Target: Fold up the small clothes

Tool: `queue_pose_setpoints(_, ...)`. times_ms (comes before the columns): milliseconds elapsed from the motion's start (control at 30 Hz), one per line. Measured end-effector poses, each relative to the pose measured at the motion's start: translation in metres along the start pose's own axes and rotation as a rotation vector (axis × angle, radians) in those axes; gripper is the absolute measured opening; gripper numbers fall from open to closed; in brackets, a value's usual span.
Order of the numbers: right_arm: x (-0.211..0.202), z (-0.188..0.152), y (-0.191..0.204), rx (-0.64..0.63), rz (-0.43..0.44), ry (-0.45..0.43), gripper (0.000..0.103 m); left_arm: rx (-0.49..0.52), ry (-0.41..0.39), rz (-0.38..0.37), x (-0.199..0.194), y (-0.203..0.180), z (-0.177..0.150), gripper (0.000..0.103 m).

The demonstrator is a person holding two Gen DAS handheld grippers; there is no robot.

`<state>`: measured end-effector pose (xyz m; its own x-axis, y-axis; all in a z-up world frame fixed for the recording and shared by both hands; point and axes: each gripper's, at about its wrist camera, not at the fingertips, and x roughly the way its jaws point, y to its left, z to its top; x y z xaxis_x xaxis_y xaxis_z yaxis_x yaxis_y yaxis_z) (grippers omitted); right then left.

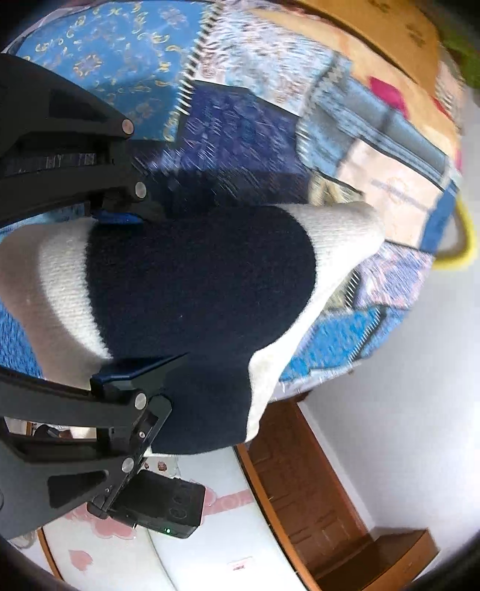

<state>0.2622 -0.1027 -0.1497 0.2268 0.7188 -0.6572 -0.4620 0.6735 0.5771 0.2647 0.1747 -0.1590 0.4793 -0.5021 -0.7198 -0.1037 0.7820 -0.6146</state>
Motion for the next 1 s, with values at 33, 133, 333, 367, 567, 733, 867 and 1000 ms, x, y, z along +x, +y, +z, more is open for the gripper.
queue_pose_setpoints(33, 0.004, -0.002, -0.001, 0.003, -0.006, 0.014, 0.044, -0.015, 0.016, 0.002, 0.006, 0.009, -0.003, 0.056)
queue_pose_setpoints(133, 0.014, -0.006, -0.008, 0.012, -0.033, 0.051, 0.045, -0.048, 0.053, 0.008, 0.024, 0.028, -0.007, 0.058)
queue_pose_setpoints(333, 0.007, -0.003, -0.017, 0.054, -0.05, 0.071, 0.053, -0.087, 0.055, -0.03, 0.027, 0.045, -0.008, 0.062)
queue_pose_setpoints(367, 0.004, -0.001, -0.016, 0.045, -0.065, 0.07, 0.055, -0.087, 0.052, -0.026, 0.025, 0.046, -0.008, 0.062)
queue_pose_setpoints(567, -0.024, 0.002, 0.003, -0.058, -0.164, 0.004, 0.056, -0.009, -0.035, 0.094, -0.003, 0.034, -0.007, 0.062)
queue_pose_setpoints(733, -0.045, 0.01, 0.027, -0.174, -0.231, -0.083, 0.056, 0.117, -0.133, 0.167, -0.032, 0.005, -0.01, 0.062)
queue_pose_setpoints(867, -0.05, 0.011, 0.053, -0.268, -0.222, -0.126, 0.056, 0.259, -0.195, 0.253, -0.042, -0.026, -0.021, 0.062)
queue_pose_setpoints(1000, -0.034, 0.006, 0.069, -0.351, -0.212, -0.105, 0.056, 0.343, -0.214, 0.292, -0.038, -0.044, -0.032, 0.062)
